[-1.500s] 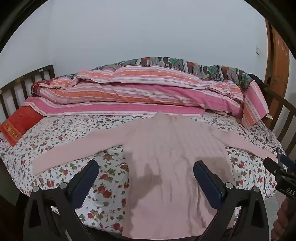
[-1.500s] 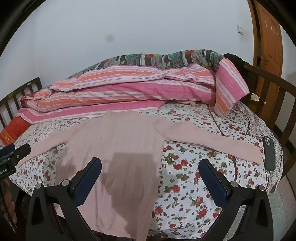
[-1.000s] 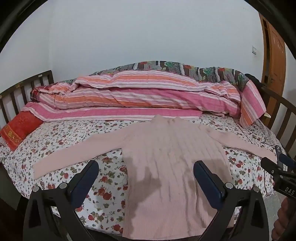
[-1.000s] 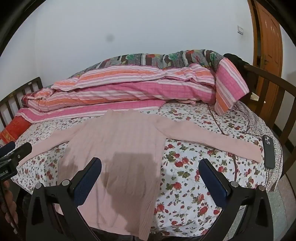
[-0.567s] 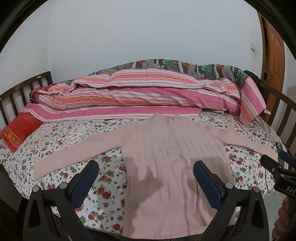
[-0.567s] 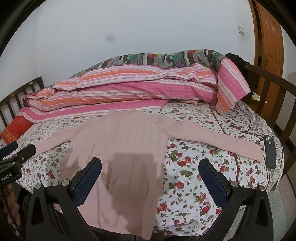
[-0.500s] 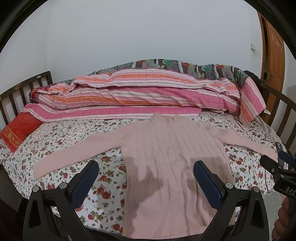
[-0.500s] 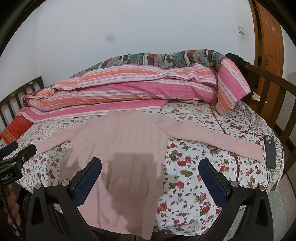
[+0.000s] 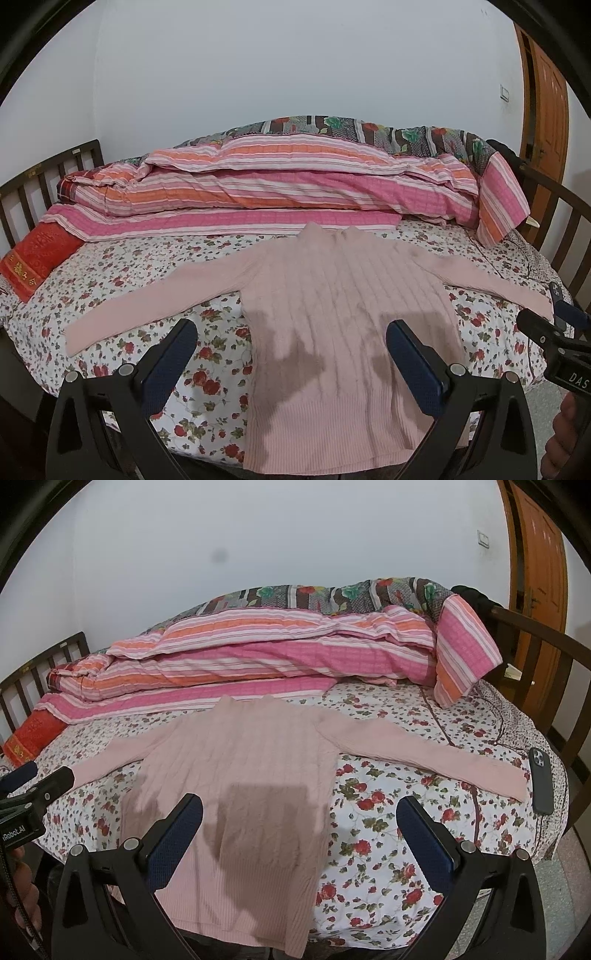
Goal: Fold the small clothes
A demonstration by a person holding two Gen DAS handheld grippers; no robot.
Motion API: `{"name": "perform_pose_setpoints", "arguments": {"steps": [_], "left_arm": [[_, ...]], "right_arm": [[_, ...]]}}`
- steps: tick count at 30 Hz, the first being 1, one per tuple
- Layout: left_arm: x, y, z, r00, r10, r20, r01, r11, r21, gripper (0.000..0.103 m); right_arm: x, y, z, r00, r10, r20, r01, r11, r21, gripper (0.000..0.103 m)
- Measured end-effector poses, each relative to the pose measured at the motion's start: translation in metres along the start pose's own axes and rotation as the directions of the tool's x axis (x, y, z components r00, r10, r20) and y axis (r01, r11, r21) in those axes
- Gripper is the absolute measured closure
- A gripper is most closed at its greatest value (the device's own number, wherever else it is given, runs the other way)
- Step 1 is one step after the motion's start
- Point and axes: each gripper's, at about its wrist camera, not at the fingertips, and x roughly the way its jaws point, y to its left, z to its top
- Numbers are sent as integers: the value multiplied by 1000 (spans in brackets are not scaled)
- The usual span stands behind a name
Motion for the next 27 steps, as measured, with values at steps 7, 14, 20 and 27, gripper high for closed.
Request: {"name": "perform_pose_setpoints", "arguments": {"steps": [7, 14, 20, 27], "left_arm": [[0, -1, 0, 1000, -5, -1, 5, 1000, 7, 0], [-1, -3, 1, 1000, -9, 2, 9, 1000, 8, 0], [-3, -4, 3, 1000, -9, 2, 9, 1000, 11, 0], [-3, -4, 3, 1000, -12, 3, 12, 1000, 10, 0]], "right_arm": [[0, 2, 0, 1000, 3, 3, -3, 1000, 4, 0], [-4, 2, 0, 1000, 11, 12, -11, 1000, 7, 0], [-5, 2, 0, 1000, 15, 10, -15, 1000, 5, 0], [-5, 3, 1, 1000, 17, 11, -17, 1000, 5, 0]]}}
